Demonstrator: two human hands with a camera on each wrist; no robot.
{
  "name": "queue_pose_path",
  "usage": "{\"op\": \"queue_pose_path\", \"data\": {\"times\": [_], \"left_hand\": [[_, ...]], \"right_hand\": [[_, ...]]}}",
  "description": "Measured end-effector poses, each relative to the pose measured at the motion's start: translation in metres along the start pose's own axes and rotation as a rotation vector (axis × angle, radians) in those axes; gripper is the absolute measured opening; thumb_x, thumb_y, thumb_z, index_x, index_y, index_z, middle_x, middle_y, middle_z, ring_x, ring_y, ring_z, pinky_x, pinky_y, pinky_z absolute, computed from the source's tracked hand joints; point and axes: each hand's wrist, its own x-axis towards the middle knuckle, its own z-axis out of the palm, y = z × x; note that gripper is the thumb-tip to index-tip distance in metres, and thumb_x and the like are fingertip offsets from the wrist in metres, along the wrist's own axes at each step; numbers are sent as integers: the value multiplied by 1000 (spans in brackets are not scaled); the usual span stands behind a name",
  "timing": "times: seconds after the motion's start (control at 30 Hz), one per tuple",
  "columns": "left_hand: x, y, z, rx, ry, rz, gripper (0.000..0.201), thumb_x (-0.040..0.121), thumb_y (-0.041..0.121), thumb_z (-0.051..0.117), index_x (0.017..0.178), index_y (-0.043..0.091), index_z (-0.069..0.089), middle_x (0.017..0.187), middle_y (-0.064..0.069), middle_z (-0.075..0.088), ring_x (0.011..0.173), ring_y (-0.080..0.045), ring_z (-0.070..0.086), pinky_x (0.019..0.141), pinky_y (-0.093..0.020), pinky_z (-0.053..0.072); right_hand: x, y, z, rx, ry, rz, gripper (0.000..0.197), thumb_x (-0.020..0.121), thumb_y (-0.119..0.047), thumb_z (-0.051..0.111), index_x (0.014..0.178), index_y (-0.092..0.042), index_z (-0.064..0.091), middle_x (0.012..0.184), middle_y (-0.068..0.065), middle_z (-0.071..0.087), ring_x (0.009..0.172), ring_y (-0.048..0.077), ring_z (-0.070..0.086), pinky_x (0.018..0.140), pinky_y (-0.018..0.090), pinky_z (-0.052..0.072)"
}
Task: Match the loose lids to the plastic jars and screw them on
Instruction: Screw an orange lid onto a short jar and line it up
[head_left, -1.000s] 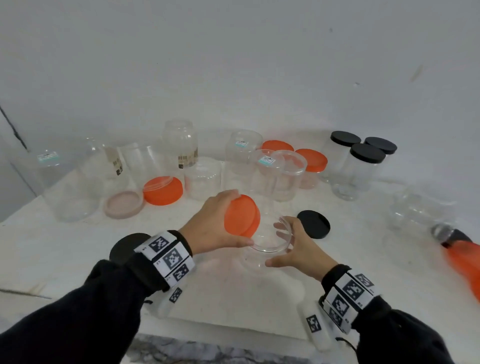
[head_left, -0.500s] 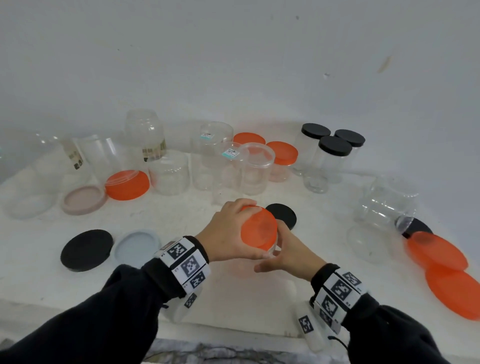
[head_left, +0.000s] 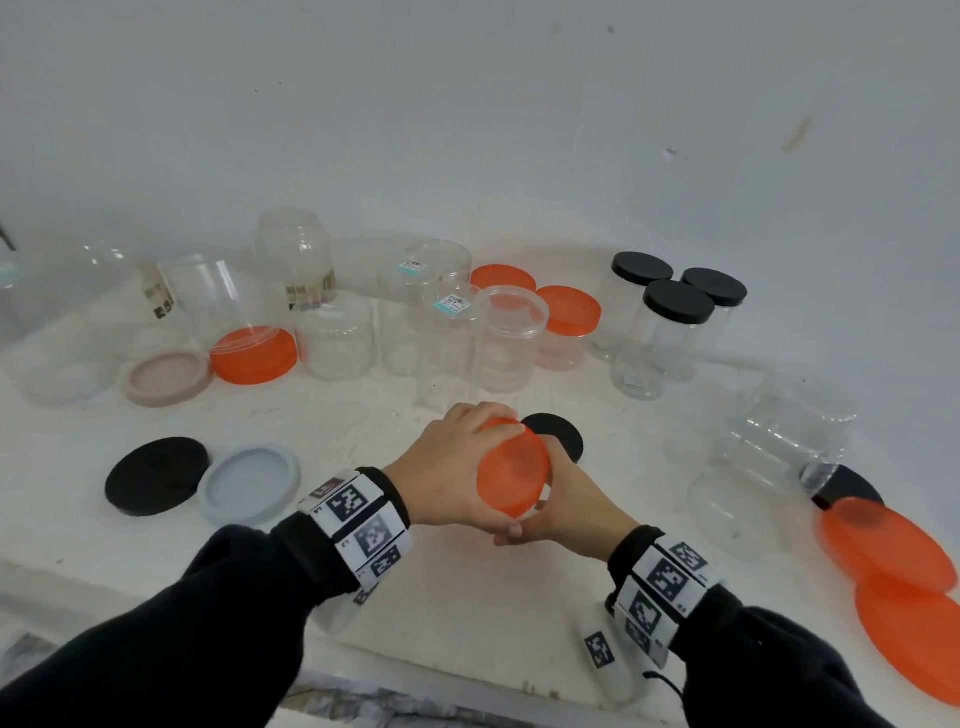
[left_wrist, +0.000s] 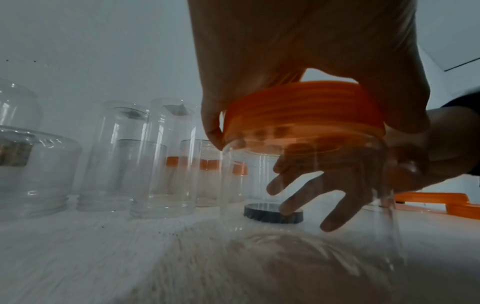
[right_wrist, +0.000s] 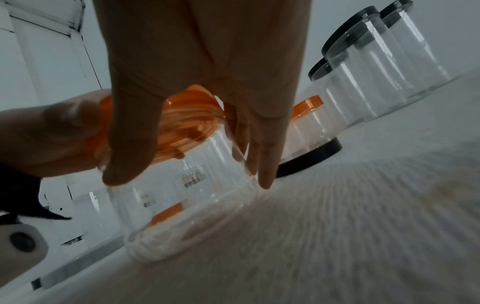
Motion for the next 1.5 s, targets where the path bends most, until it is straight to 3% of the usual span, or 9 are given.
{"op": "queue_pose_path", "data": {"times": [0.13, 0.23, 0.43, 0.6, 0.83, 0.93, 1.13, 1.33, 1.5], "left_hand": [[7, 2, 2, -40, -8, 2, 111, 44, 78, 52, 141, 27, 34, 148, 13, 22, 133, -10, 17, 109, -35, 26], [9, 4, 7, -174, 31, -31, 117, 44, 67, 73, 144, 28, 25, 150, 14, 12, 135, -5, 10, 112, -33, 22], [-8, -17, 14, -656, -138, -255, 140, 43, 43, 86, 143, 32, -11, 143, 10, 15, 136, -8, 21, 110, -29, 25], [-4, -24, 24, -716, -112, -243, 116, 54, 27, 87, 139, 35, 7, 137, 14, 30, 128, -2, 35, 97, -11, 32], [2, -22, 27, -784, -37, -255, 94, 56, 20, 86, 128, 35, 27, 126, 15, 45, 119, -2, 45, 89, -15, 41], [3, -24, 28, -791, -18, -259, 93, 58, 14, 87, 130, 31, 31, 127, 11, 48, 121, -5, 46, 88, -14, 41], [2, -22, 28, -773, -10, -269, 108, 40, 45, 84, 133, 33, 30, 131, 11, 48, 124, -6, 43, 102, -28, 38], [2, -25, 28, -796, -31, -256, 101, 53, 23, 89, 136, 31, 32, 133, 11, 45, 127, -6, 41, 103, -29, 38], [3, -25, 27, -809, -49, -242, 106, 44, 38, 85, 136, 28, 34, 132, 14, 46, 125, -2, 42, 102, -28, 40]], "right_hand": [[1, 1, -8, -23, 36, -4, 94, 51, -16, 92, 124, -27, 34, 115, -13, 49, 107, 5, 51, 83, 22, 48], [0, 3, -13, -3, 61, -8, 105, 44, -27, 91, 131, -22, 32, 119, -15, 44, 108, 2, 48, 80, 17, 45], [-10, 3, -32, -73, -59, 40, 124, 57, -22, 90, 142, -19, 0, 142, -3, 20, 130, 12, 29, 97, 18, 31], [-7, -45, -43, -493, -104, -124, 124, 57, -39, 87, 146, -22, 2, 148, -5, 10, 131, 13, 25, 106, 29, 31], [14, -78, -25, -1060, -275, -94, 103, 66, -53, 76, 144, -26, 16, 143, 5, 28, 126, 29, 34, 95, 47, 45], [20, -83, -27, -1057, -296, -86, 95, 62, -51, 79, 138, -27, 28, 128, 2, 37, 117, 24, 37, 87, 42, 49], [22, -85, -35, -1041, -359, -120, 94, 65, -41, 80, 140, -30, 25, 131, -2, 34, 117, 20, 36, 89, 41, 49], [22, -81, -41, -947, -446, -195, 93, 63, -22, 81, 139, -34, 29, 133, -8, 29, 118, 16, 30, 90, 36, 46], [23, -77, -45, -885, -487, -217, 93, 61, -13, 80, 138, -35, 33, 134, -9, 27, 119, 15, 29, 92, 35, 45]]}}
